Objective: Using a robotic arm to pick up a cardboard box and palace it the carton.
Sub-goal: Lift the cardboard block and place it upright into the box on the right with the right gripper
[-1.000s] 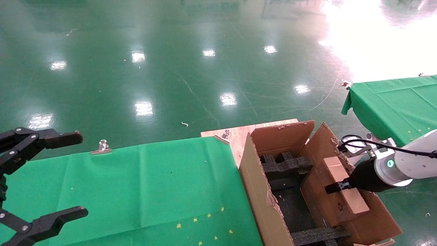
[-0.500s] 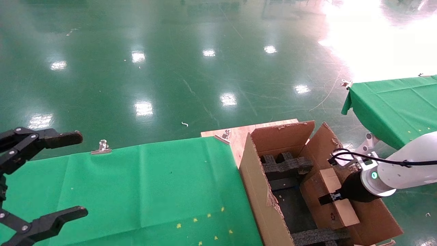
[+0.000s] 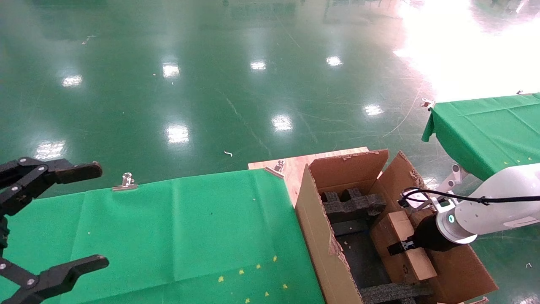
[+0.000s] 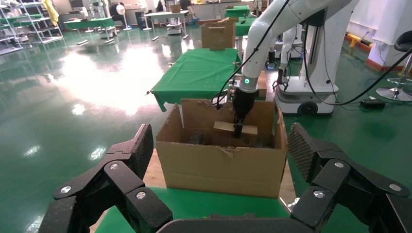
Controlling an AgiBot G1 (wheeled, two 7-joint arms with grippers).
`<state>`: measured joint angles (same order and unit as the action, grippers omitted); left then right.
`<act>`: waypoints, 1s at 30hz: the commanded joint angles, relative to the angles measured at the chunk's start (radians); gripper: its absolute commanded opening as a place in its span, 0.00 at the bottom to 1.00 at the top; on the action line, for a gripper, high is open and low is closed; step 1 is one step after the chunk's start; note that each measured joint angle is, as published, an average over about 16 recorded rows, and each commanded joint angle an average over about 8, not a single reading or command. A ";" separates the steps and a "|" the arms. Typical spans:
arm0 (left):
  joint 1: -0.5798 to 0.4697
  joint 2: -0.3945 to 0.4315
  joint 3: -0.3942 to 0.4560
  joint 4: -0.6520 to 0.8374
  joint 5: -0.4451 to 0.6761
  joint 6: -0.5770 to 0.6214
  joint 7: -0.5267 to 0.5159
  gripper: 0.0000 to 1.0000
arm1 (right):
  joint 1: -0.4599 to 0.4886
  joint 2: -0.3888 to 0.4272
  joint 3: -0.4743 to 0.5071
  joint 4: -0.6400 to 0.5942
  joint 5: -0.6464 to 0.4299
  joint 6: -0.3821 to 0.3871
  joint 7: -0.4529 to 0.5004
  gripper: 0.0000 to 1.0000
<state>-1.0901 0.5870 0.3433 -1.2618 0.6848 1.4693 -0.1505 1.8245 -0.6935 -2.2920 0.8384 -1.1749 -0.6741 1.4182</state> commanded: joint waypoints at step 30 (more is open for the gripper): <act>0.000 0.000 0.000 0.000 0.000 0.000 0.000 1.00 | 0.043 0.008 -0.004 0.014 -0.017 -0.019 0.000 1.00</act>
<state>-1.0902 0.5869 0.3436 -1.2616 0.6845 1.4692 -0.1503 1.8680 -0.6845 -2.2959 0.8534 -1.1921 -0.6911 1.4204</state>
